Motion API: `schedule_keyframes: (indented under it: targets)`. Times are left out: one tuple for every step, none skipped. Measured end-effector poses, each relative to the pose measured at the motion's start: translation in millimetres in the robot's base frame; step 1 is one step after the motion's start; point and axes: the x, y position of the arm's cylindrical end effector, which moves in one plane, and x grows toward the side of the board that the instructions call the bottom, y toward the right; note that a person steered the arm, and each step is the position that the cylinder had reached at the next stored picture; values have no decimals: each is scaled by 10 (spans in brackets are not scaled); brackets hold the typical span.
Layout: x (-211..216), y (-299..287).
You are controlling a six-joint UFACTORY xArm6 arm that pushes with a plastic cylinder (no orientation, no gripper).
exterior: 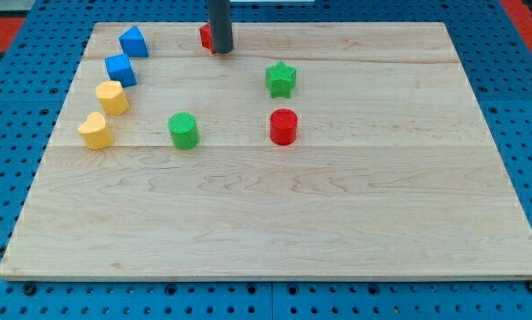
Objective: Move the red star to the top of the blue triangle
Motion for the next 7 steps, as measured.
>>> schedule_keyframes:
  targets:
    - [-122,29]
    - [-217,-533]
    - [-238,-258]
    - [-266,114]
    - [-503,-117]
    - [-547,-277]
    - [-557,-383]
